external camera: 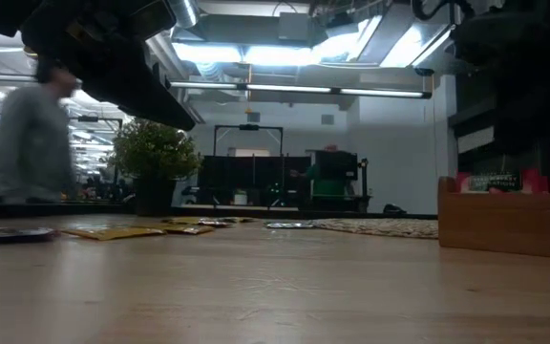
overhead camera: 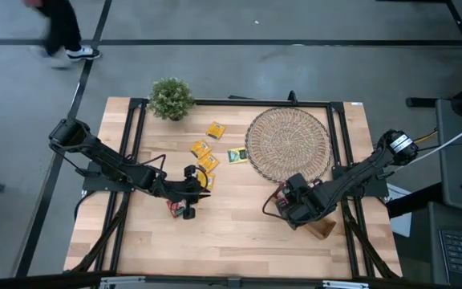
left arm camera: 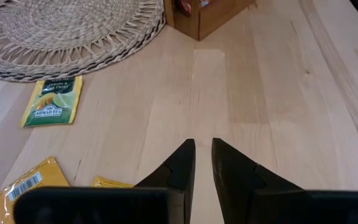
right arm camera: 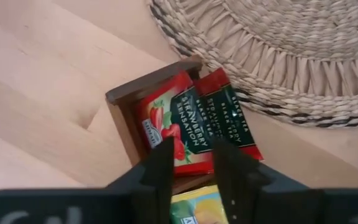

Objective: Pick & Place Tea
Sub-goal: Put the orange tea bag into the right slot of the wooden organizer

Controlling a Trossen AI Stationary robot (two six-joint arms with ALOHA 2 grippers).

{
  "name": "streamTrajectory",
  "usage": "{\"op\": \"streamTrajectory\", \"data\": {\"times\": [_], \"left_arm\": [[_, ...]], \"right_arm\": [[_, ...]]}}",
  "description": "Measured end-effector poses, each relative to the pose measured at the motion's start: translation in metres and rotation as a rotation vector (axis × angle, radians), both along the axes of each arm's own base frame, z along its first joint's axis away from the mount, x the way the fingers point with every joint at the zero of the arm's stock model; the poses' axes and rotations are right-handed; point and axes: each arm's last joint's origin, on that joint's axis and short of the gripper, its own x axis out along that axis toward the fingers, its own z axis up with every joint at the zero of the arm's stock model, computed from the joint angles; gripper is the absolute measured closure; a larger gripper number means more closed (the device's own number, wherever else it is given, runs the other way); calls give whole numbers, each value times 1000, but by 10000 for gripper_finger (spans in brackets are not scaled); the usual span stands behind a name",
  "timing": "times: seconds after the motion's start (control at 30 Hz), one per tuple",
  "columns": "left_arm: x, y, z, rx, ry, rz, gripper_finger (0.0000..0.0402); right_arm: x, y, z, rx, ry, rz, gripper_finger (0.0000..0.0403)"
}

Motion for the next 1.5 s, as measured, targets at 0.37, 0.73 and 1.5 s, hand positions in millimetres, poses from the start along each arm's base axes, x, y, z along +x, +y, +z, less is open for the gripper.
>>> {"op": "streamTrajectory", "data": {"times": [0.37,0.73,1.5], "left_arm": [[0,0,0,2,0,1,350],[-1,4,-1,24,23,26,351],[-36,18,-14,-154,440,13,372]], "right_arm": [[19,-16,15,-80,-86,13,261],[73,-21,33,-93,-428,237,261],[137,-27,-18,64,-554,363,281]]}}
